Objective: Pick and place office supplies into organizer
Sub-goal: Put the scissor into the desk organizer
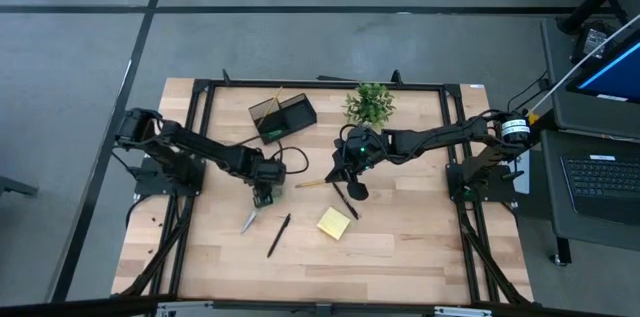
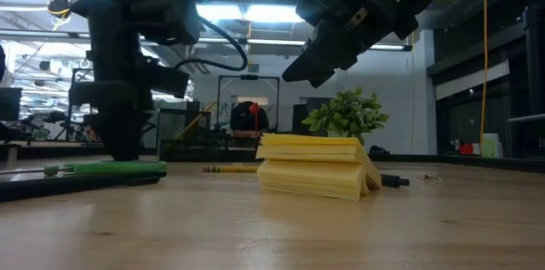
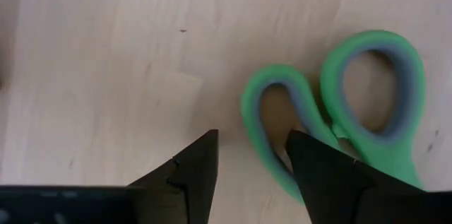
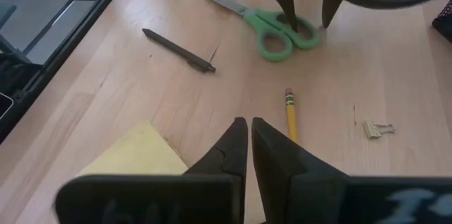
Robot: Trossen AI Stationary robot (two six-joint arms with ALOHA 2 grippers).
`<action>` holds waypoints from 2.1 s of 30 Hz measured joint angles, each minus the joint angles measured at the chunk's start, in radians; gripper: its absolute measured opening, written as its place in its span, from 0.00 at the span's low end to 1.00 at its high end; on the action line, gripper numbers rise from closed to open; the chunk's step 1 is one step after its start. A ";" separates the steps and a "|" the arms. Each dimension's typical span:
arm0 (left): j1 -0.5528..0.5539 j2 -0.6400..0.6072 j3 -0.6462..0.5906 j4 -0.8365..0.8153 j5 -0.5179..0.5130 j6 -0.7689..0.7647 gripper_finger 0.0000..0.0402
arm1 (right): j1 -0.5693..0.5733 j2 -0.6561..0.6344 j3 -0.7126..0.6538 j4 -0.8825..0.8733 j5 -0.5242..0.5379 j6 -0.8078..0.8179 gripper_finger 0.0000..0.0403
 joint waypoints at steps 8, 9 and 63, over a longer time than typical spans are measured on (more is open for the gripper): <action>0.011 0.000 -0.001 0.019 0.027 0.006 0.30 | 0.000 0.000 0.000 -0.001 0.000 0.000 0.06; 0.011 0.000 -0.001 0.021 0.028 0.014 0.27 | 0.000 0.000 0.000 -0.001 0.000 0.000 0.06; 0.000 -0.677 -0.004 0.063 -1.458 -0.137 0.03 | 0.000 0.000 0.000 0.004 0.000 -0.016 0.06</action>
